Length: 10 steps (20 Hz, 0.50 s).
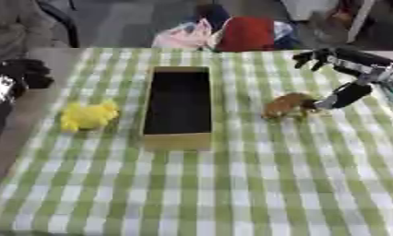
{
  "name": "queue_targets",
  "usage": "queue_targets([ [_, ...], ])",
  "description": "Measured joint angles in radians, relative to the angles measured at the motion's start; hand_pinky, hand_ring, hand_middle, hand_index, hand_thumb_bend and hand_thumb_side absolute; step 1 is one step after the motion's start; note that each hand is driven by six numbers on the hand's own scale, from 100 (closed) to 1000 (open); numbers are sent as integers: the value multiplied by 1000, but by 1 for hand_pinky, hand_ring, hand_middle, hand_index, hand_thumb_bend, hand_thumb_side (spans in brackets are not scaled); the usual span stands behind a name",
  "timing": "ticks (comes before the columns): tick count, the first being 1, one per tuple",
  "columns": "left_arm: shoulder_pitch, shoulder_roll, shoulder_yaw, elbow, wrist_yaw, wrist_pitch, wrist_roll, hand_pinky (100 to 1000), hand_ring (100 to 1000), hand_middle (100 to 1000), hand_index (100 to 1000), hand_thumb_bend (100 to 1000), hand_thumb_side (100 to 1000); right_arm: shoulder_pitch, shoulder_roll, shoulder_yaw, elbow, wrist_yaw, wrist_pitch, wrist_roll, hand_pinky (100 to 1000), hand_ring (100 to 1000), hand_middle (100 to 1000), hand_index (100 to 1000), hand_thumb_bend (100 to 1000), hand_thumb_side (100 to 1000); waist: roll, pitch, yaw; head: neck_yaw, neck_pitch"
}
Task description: Pick up objects on the table and place them in the box.
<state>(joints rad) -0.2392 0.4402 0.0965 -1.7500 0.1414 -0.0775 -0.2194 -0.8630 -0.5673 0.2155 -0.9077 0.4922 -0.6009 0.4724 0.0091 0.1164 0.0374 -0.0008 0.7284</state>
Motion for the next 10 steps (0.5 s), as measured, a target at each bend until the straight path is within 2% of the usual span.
queue_targets([
  [10, 0, 0, 0, 0, 0, 1, -1, 764, 688, 659, 756, 163, 785, 0, 6, 0, 0, 2, -2, 3, 779, 949, 816, 999, 449, 266, 0, 0, 0, -1, 0],
])
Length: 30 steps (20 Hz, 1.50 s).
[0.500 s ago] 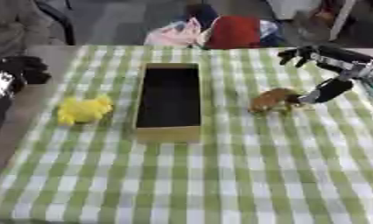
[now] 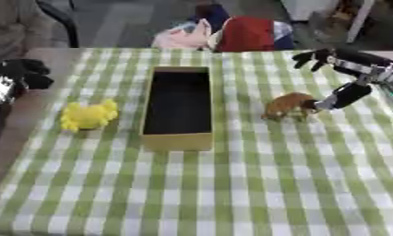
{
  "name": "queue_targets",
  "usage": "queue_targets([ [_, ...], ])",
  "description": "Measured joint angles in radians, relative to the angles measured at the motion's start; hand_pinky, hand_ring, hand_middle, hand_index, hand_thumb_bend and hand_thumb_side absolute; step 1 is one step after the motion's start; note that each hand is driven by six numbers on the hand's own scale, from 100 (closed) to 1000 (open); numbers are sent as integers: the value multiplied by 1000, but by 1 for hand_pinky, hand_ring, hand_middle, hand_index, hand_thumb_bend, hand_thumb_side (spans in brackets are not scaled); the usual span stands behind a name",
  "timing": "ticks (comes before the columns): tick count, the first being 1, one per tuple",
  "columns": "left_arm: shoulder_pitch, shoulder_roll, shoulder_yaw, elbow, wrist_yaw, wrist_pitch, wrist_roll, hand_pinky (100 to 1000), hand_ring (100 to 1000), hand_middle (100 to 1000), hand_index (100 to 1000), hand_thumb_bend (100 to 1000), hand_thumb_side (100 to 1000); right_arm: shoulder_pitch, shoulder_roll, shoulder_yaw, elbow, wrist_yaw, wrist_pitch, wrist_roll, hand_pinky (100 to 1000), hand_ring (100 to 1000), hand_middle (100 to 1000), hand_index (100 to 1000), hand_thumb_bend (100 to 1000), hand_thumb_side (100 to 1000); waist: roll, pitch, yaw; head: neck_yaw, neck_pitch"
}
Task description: Pick up objects on the table and place them in the box.
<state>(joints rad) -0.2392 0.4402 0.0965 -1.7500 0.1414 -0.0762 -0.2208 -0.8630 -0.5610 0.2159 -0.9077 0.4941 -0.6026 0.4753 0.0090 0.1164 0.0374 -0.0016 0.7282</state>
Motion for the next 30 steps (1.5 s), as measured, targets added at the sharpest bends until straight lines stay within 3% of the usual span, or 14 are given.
queue_targets([
  [7, 0, 0, 0, 0, 0, 1, -3, 764, 688, 659, 756, 164, 786, -4, 19, 0, 18, 49, -7, 4, 779, 948, 816, 995, 452, 290, 0, 0, 1, -11, 0],
  [23, 0, 0, -5, 0, 0, -1, -9, 765, 688, 660, 757, 163, 786, -26, 78, -49, 169, 219, -16, -27, 778, 940, 797, 968, 460, 336, 4, 0, 18, -22, 0],
  [30, 0, 0, -6, 0, 0, -2, -10, 765, 689, 660, 757, 161, 786, -26, 81, -62, 195, 279, -15, -77, 763, 910, 754, 886, 451, 320, 7, 0, 22, -23, 0],
])
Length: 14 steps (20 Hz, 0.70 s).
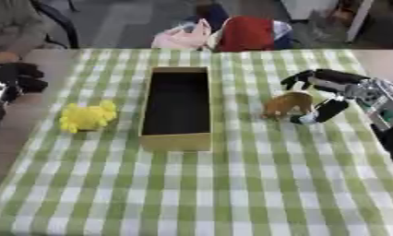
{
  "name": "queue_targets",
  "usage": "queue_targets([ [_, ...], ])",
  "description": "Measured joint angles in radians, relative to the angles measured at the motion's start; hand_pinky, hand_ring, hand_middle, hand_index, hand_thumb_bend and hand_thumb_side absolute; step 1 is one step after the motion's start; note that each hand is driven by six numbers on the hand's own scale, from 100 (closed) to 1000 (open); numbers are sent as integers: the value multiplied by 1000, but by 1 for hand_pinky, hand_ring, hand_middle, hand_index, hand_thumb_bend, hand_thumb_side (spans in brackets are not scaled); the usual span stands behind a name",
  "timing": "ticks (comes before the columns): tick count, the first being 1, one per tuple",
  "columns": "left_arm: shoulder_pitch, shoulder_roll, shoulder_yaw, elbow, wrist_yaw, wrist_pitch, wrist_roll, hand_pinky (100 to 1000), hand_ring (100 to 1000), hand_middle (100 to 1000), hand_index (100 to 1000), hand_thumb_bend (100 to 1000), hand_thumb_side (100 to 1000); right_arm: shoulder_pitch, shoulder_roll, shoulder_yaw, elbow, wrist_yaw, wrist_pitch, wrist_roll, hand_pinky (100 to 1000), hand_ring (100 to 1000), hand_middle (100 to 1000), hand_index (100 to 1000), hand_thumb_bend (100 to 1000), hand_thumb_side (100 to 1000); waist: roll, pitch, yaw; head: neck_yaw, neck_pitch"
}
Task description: Pick up objects on the table and place them in the box.
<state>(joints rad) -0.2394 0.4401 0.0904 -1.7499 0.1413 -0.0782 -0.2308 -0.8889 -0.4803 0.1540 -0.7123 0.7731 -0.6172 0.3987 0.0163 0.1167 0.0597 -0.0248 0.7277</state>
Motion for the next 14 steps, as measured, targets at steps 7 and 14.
queue_targets([
  [7, 0, 0, 0, 0, 0, 0, 0, 765, 689, 660, 757, 159, 788, 0, 0, -6, 9, 64, 10, -100, 729, 850, 651, 773, 259, 187, 0, 0, 1, -1, 0],
  [14, 0, -1, 0, 0, 0, 0, 0, 765, 689, 660, 757, 156, 791, 1, 1, -7, 18, 98, 19, -173, 704, 799, 534, 671, 167, 138, 2, 0, 0, -3, 0],
])
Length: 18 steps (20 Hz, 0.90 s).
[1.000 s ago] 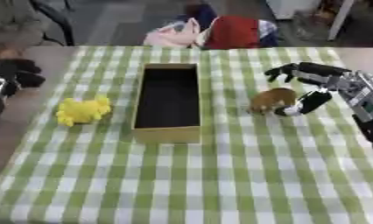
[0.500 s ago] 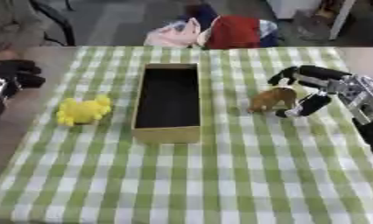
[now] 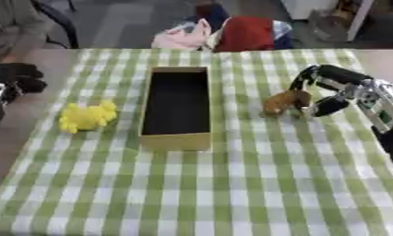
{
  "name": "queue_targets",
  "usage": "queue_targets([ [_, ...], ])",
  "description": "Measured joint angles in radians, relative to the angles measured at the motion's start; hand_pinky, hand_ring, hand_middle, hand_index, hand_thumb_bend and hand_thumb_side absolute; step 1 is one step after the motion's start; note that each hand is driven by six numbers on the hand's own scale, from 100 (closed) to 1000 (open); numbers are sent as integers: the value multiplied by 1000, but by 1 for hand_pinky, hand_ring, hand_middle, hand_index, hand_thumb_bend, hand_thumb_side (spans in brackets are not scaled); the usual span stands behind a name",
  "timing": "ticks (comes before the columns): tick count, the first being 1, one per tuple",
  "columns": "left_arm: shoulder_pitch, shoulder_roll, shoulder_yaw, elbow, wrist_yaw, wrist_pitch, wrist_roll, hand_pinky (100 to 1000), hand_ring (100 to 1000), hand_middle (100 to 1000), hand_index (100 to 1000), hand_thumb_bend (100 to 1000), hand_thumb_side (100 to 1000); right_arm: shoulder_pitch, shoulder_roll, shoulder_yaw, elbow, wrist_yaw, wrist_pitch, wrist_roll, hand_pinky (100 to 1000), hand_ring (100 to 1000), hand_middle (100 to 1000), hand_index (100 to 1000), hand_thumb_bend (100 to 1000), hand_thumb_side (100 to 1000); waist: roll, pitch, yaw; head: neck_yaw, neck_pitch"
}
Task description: Pick up objects on the table and place them in the box.
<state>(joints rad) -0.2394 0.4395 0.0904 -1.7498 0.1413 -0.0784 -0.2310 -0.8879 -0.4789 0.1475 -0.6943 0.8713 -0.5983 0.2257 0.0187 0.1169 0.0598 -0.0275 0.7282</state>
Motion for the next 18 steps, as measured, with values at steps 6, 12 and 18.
queue_targets([
  [6, 0, 0, 0, 0, 0, 0, 0, 765, 689, 659, 757, 157, 790, 0, 3, -3, 5, 37, 4, -12, 702, 791, 522, 657, 196, 156, 0, 0, 0, 0, 0],
  [12, 0, 0, 0, 0, 0, 1, -1, 765, 689, 659, 757, 156, 791, 11, 9, -5, 24, 73, -6, 8, 720, 815, 612, 750, 363, 313, 0, 2, 0, -1, 0],
  [18, 0, 0, 0, 0, 0, 1, -1, 765, 689, 659, 757, 156, 792, 12, 14, -5, 30, 95, -15, 46, 721, 811, 592, 732, 369, 297, -1, 2, 0, -2, 0],
])
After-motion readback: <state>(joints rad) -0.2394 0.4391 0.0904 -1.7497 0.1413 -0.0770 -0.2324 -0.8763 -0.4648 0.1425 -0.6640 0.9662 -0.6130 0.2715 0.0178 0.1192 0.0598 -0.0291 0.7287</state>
